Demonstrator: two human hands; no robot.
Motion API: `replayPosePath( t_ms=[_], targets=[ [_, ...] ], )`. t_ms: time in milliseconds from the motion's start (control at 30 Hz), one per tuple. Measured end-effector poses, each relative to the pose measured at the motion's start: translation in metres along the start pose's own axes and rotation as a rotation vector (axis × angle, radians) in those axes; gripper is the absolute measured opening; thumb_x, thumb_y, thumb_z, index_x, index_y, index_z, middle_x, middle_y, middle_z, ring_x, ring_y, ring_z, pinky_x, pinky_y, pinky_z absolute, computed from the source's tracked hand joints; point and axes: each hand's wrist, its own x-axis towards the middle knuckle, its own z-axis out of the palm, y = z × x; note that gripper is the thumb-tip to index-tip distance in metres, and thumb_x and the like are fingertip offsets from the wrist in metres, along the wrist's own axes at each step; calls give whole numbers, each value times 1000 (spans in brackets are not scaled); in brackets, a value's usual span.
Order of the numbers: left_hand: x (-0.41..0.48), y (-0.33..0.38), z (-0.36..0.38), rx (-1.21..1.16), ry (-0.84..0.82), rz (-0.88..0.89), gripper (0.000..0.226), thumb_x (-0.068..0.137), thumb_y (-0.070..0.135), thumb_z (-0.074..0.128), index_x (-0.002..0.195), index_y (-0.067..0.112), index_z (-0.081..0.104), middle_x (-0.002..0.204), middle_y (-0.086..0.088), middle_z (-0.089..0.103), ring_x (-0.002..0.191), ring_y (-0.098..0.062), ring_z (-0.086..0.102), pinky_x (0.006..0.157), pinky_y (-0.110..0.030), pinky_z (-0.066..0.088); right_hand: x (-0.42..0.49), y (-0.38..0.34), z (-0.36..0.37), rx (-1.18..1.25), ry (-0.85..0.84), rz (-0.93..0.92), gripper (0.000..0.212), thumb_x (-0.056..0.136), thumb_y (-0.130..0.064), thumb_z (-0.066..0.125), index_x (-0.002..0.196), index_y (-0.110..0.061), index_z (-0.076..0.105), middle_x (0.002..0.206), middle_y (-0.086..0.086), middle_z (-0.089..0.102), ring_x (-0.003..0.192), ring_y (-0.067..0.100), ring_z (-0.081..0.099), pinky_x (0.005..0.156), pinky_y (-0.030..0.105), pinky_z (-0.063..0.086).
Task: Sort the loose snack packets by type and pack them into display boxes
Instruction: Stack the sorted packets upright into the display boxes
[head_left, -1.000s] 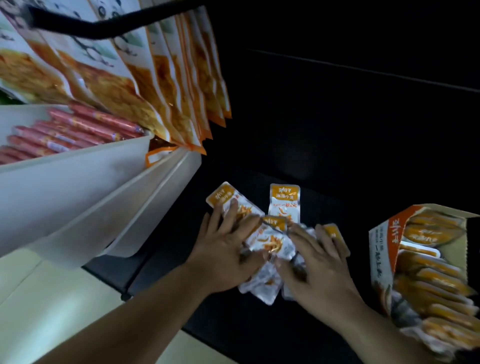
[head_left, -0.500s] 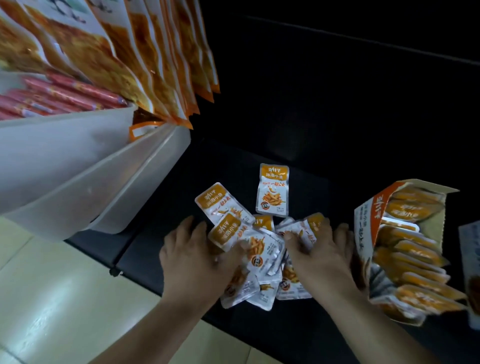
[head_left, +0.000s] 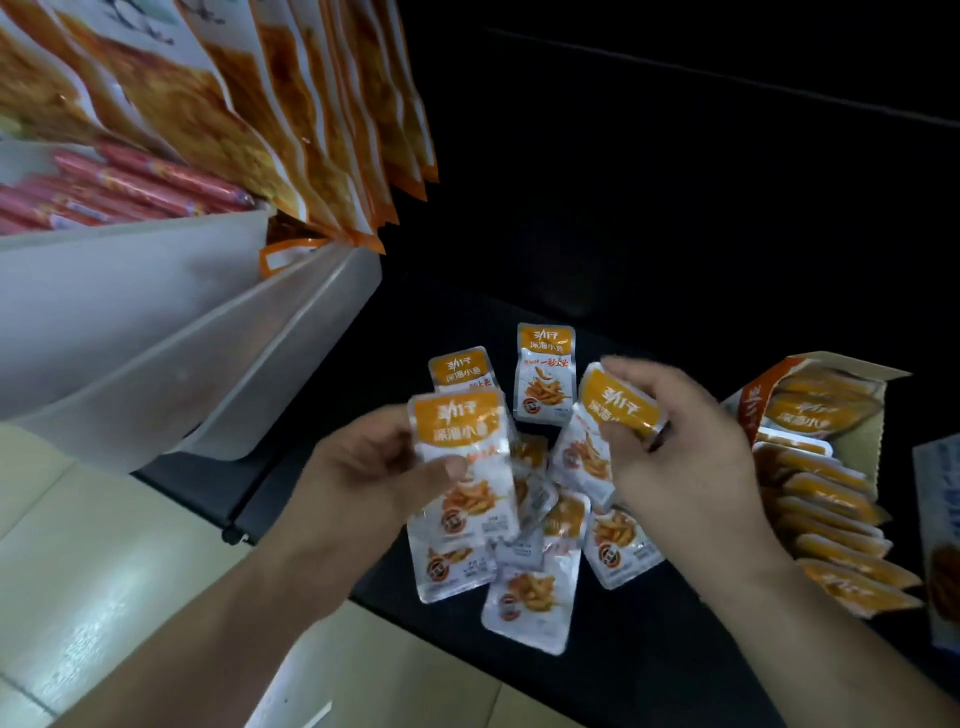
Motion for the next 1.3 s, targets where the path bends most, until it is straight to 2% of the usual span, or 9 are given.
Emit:
replayPosePath(
  t_ms=[267,400,500,600,700,833,1033,1167,1300],
  targets=[
    [-13,-21,38,-67,58,18,14,79,12,85,82,19,74,95,-27,69,90,-40,72,72,-42,63,-27,-34,15,529,-154,381,22,96,-15,67,112,-29,75,97,-3,80,89,17,78,76,37,63],
    [-21,-21,41,178,-9,127,15,88,13,81,91,27,78,77,7,67,74,-5,64,67,-23,54,-42,-25,30,330,-256,399,29,101,-19,63,104,-46,74,98,-13,78,95,5,73,91,38,58],
    [-25,-36,26,450,115,122,29,93,24,76,108,48,73,107,23,62,103,-1,64,82,-22,56,-46,-11,33,257,-170,443,29,102,-20,62,104,-49,69,96,-14,76,89,8,74,87,44,61],
    [-25,-59,0,995,359,3,56,79,65,72,127,39,60,124,10,50,117,-22,50,92,-38,44,-43,0,25,194,-35,442,39,96,-22,71,109,-57,60,101,-21,70,90,0,69,75,27,58],
    [-27,-69,3,1128,398,-54,82,65,91,56,125,35,52,123,8,44,112,-23,44,84,-38,33,-44,11,26,161,23,437,53,89,-17,78,114,-55,52,102,-21,67,87,-5,66,67,18,50],
    [-19,-62,20,1095,326,-109,85,62,77,72,135,41,46,127,10,38,117,-20,39,86,-36,28,-35,20,41,95,-47,384,55,95,-15,72,128,-49,44,100,-19,64,78,-14,64,55,6,47],
    [-1,-49,22,801,314,-218,72,66,51,70,134,45,48,120,9,59,115,-20,56,95,-40,49,-12,19,63,-246,-266,204,69,103,-21,56,161,-31,20,143,-1,49,138,22,43,106,39,43],
    [6,-36,30,374,292,-287,18,93,13,59,104,26,67,88,10,77,76,-1,72,62,-19,59,-12,21,68,-201,-261,243,82,101,-28,61,163,-32,8,157,3,38,149,24,31,117,45,37],
    [12,-26,49,75,260,-248,19,99,14,63,106,30,70,90,12,77,76,3,72,55,-11,49,-14,18,73,-207,-340,196,81,105,-33,51,160,-44,-7,153,3,35,151,31,27,117,53,36]
  ],
)
